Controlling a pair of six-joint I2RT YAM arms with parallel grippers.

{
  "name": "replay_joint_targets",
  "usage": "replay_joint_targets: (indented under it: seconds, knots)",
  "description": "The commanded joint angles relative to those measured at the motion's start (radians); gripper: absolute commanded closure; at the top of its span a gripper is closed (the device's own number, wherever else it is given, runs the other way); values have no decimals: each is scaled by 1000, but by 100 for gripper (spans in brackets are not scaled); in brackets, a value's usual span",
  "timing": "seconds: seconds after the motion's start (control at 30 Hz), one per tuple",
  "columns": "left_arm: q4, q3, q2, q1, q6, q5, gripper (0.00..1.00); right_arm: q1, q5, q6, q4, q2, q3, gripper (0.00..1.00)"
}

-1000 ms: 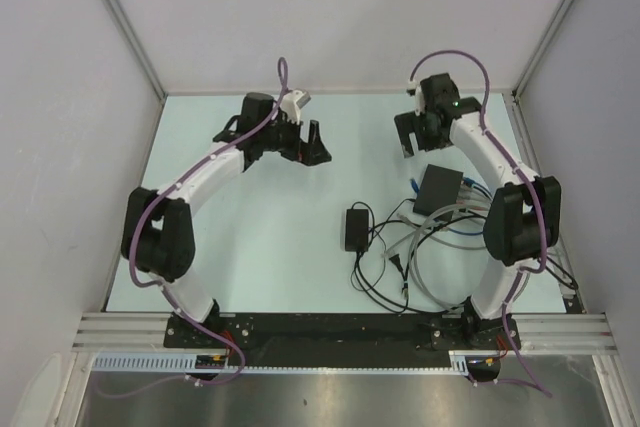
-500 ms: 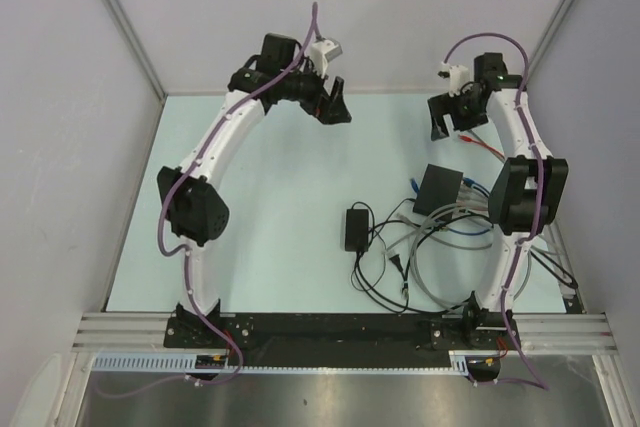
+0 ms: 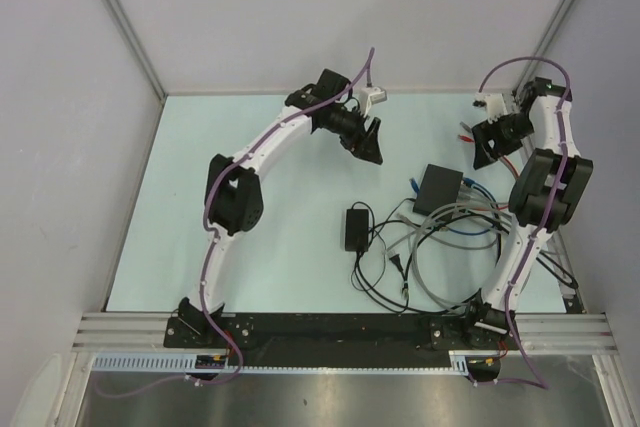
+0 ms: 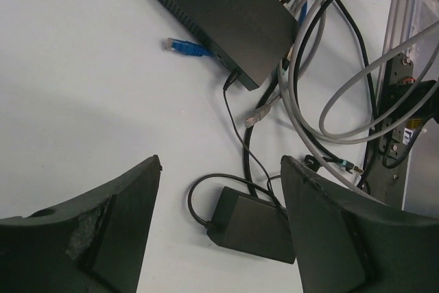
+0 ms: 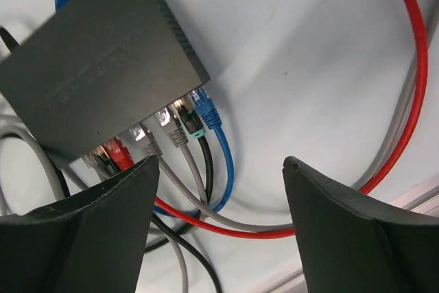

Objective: Pull the plug from the switch port

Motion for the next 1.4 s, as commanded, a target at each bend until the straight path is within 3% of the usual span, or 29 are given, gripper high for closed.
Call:
replay_joint_targets:
  seconds: [0.0, 0.2, 0.37, 0.6, 0.93, 1.0, 1.03, 1.13, 1.37]
  knots:
    - [-8, 39, 32, 11, -3, 76, 27, 12, 56, -198, -59, 3, -12, 25]
    - [32, 39, 61, 6, -44, 125, 32, 12, 79, -217, -71, 44, -39, 28]
    - [55, 39, 81, -3, -81, 196, 36, 14, 118, -271, -148, 78, -42, 41]
    - [67, 45, 113, -45, -94, 190, 38, 12, 179, -323, -80, 17, -183, 38]
    - [49, 42, 124, -58, -80, 168, 35, 14, 201, -292, -54, 27, -220, 40]
    - [44, 41, 124, -58, -75, 159, 35, 18, 197, -275, -27, 26, -236, 48]
    - [41, 39, 126, -58, -77, 158, 35, 21, 197, -257, -13, 23, -260, 59]
    - [26, 35, 129, -57, -63, 153, 34, 38, 199, -223, 57, -5, -300, 79]
    - [4, -25, 89, -38, -34, 133, 34, 124, 159, -177, 102, -45, -342, 86]
